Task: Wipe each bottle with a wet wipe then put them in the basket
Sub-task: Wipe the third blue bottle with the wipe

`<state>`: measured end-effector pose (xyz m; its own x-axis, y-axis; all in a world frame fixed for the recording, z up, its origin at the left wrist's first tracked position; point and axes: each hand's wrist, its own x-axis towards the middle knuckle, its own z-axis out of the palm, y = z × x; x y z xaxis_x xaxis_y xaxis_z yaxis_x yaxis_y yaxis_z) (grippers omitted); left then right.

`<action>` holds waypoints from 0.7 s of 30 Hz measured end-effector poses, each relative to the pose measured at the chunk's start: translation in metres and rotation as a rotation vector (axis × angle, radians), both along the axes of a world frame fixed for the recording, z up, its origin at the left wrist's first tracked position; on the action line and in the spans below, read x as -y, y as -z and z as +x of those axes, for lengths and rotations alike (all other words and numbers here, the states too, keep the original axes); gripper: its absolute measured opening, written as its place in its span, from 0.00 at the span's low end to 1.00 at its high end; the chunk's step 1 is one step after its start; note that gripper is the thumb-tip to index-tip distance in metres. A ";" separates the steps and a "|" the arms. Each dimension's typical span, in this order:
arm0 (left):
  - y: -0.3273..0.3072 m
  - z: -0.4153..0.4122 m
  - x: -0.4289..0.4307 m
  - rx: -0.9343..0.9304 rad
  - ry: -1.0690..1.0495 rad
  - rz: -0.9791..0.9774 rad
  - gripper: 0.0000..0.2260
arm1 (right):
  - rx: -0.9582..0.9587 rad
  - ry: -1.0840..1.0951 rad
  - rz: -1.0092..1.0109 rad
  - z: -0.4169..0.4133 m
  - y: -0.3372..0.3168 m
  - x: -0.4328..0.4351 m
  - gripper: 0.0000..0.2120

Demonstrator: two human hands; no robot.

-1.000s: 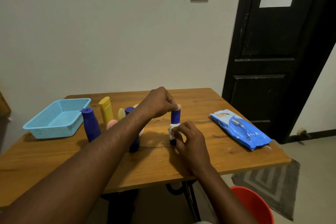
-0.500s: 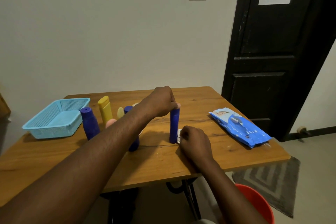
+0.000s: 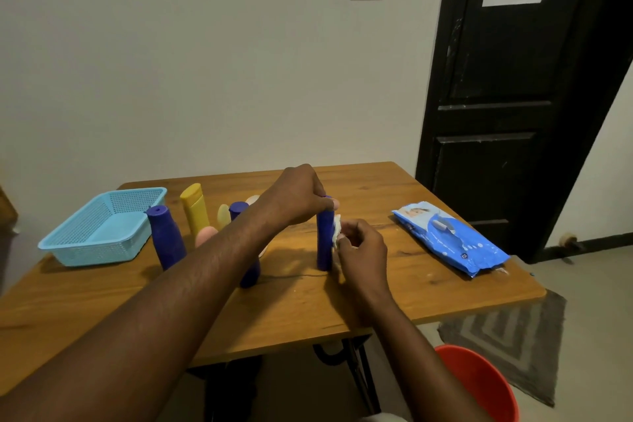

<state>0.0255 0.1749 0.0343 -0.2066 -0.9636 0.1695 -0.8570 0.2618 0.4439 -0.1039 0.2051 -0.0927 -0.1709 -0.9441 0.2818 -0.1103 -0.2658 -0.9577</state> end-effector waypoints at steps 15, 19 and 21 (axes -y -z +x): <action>-0.018 0.018 0.002 -0.073 0.138 0.206 0.12 | 0.028 -0.020 -0.104 0.004 -0.022 0.015 0.13; -0.020 0.022 0.002 -0.064 0.156 0.184 0.15 | -0.014 -0.080 -0.034 0.000 -0.028 0.025 0.11; -0.020 0.022 -0.001 -0.084 0.168 0.180 0.17 | -0.051 -0.130 0.047 -0.004 -0.018 0.025 0.09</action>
<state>0.0479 0.1756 0.0543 -0.3591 -0.9331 0.0218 -0.7661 0.3080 0.5641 -0.1083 0.1802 -0.0743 -0.0331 -0.9697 0.2420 -0.1271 -0.2361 -0.9634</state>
